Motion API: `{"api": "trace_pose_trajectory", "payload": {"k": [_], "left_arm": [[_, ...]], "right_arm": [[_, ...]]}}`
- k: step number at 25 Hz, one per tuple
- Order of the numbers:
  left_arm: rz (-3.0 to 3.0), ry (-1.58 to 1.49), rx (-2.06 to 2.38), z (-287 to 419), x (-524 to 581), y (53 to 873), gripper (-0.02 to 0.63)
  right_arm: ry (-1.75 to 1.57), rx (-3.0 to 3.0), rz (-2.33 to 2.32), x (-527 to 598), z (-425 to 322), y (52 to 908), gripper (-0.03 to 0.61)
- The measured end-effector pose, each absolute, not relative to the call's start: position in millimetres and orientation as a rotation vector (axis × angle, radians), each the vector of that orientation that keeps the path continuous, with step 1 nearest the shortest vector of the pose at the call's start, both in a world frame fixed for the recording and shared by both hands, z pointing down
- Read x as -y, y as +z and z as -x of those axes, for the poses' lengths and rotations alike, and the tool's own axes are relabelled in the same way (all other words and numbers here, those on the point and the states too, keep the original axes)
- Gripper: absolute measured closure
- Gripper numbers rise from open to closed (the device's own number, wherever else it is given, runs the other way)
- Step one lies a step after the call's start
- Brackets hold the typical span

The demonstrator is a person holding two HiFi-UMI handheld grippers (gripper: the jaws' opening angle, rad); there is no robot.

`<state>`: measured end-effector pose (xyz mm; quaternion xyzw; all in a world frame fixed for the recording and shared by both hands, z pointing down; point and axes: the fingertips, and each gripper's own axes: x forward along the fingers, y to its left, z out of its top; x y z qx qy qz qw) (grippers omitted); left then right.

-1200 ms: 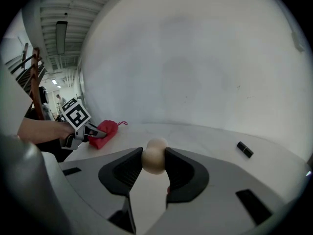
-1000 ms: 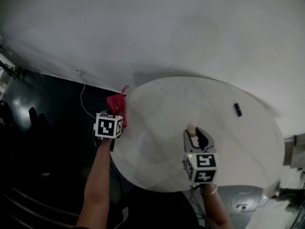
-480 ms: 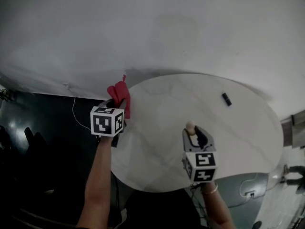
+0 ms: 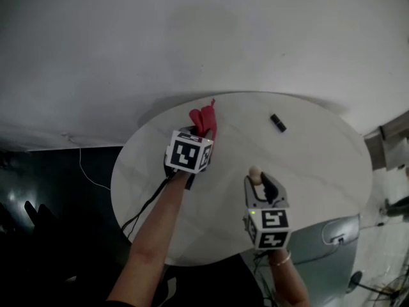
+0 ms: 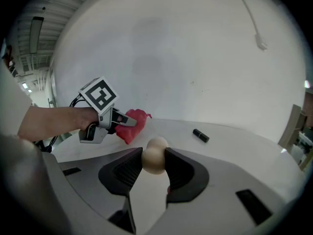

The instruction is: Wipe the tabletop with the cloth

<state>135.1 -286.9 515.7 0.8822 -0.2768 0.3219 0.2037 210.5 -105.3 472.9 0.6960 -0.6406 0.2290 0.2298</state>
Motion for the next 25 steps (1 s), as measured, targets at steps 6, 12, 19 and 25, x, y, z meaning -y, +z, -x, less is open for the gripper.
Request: {"api": "trace_pose_trajectory", "payload": {"k": [6, 12, 19, 25], "left_arm": [[-2.447, 1.042, 0.729, -160.0, 285.5, 544.1, 0.572], [-2.385, 1.072, 0.836, -112.6, 306.6, 555.9, 0.572], [-2.274, 1.061, 1.038, -12.6, 338.9, 554.8, 0.572], [-2.144, 0.992, 1.206, 78.1, 351.5, 553.8, 0.572]], "right_arm": [[0.676, 1.791, -1.908, 117.3, -207.8, 477.2, 0.439], [0.657, 1.846, -1.795, 145.0, -182.2, 485.8, 0.44], [0.615, 1.944, -1.683, 188.2, -132.6, 483.2, 0.439], [0.568, 2.016, -1.606, 210.1, -96.7, 480.9, 0.439]]}}
